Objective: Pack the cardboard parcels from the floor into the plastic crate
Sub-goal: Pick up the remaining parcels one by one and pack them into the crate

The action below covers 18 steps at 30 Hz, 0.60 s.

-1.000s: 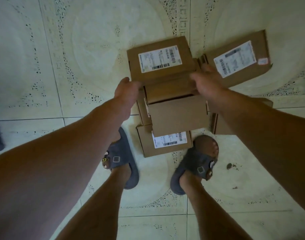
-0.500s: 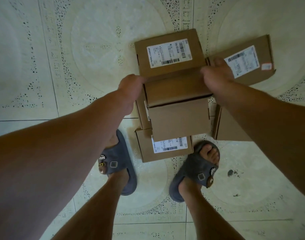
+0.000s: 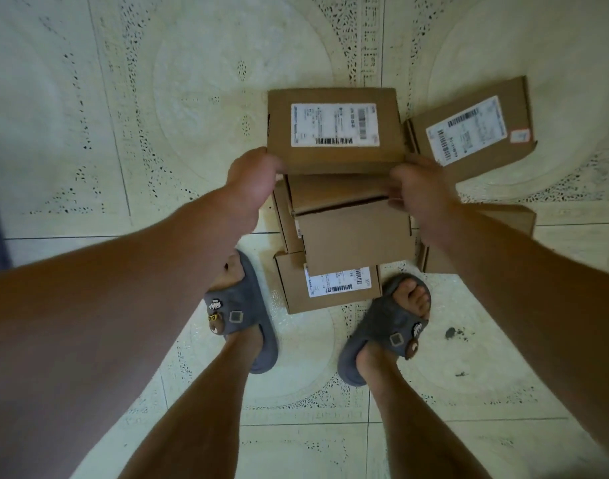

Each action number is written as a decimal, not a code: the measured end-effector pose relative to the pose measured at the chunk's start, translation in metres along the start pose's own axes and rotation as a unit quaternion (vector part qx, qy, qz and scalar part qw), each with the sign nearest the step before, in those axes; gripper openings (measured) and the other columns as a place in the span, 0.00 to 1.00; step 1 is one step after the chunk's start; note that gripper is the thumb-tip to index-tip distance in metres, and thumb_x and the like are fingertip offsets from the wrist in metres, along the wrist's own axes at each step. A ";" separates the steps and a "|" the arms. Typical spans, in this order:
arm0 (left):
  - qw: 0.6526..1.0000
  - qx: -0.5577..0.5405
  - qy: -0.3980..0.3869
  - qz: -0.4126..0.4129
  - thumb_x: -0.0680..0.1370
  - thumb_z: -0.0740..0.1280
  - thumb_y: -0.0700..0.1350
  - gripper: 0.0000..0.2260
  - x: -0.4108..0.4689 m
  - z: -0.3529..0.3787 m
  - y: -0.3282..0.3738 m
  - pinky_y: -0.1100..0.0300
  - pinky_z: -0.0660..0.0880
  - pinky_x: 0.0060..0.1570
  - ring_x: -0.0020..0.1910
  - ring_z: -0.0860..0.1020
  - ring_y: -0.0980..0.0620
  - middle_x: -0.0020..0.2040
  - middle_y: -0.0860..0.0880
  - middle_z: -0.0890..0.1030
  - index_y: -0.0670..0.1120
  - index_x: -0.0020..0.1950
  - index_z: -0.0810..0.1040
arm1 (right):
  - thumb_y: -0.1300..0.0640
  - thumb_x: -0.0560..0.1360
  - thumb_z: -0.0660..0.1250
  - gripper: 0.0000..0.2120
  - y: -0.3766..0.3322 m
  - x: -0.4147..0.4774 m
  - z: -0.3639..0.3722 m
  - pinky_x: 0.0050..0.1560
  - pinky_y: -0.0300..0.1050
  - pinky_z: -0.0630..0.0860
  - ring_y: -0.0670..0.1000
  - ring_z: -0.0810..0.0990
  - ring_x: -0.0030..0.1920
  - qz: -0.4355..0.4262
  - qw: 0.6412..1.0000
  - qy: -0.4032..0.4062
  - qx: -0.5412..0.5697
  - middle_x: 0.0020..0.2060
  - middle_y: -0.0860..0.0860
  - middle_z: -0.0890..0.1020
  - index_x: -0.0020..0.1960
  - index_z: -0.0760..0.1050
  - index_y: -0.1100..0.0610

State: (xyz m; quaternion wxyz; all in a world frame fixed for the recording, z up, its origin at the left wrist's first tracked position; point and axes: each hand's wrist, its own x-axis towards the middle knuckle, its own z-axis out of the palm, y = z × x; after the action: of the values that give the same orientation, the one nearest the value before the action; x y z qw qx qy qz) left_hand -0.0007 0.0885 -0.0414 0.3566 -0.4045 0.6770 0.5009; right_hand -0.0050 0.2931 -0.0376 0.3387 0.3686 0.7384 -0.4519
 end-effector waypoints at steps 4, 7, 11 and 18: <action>0.999 -0.021 0.015 0.024 0.76 0.62 0.41 0.11 -0.067 -0.024 0.019 0.52 0.73 0.61 0.50 0.76 0.53 0.48 0.55 0.80 0.57 0.40 0.77 | 0.63 0.79 0.59 0.11 -0.019 -0.070 -0.020 0.50 0.47 0.79 0.50 0.82 0.46 0.017 0.998 0.016 0.063 0.43 0.49 0.81 0.46 0.75 0.49; 0.998 -0.035 0.019 0.052 0.77 0.62 0.40 0.14 -0.126 -0.047 0.035 0.61 0.73 0.51 0.44 0.75 0.63 0.44 0.65 0.79 0.59 0.46 0.79 | 0.62 0.79 0.59 0.12 -0.036 -0.139 -0.037 0.42 0.43 0.77 0.49 0.81 0.43 -0.005 0.994 0.033 0.103 0.43 0.50 0.81 0.58 0.77 0.55; 0.993 -0.041 0.041 0.105 0.78 0.61 0.41 0.16 -0.210 -0.084 0.058 0.65 0.72 0.47 0.44 0.76 0.66 0.49 0.63 0.80 0.63 0.57 0.76 | 0.60 0.78 0.58 0.16 -0.065 -0.241 -0.051 0.46 0.43 0.76 0.47 0.82 0.47 -0.020 0.991 0.041 0.125 0.45 0.48 0.83 0.57 0.78 0.45; 0.983 -0.050 0.035 0.171 0.79 0.62 0.40 0.18 -0.353 -0.143 0.068 0.77 0.69 0.36 0.33 0.75 0.74 0.42 0.67 0.80 0.59 0.64 0.75 | 0.60 0.80 0.60 0.14 -0.105 -0.399 -0.080 0.42 0.37 0.75 0.44 0.83 0.46 -0.072 0.980 0.060 0.174 0.45 0.41 0.83 0.58 0.75 0.43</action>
State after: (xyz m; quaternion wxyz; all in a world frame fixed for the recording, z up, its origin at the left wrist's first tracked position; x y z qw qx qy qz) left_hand 0.0743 0.0292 0.3337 0.2211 -0.3179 0.7224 0.5729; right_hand 0.0912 0.2379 0.3679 0.1913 0.3944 0.6920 -0.5736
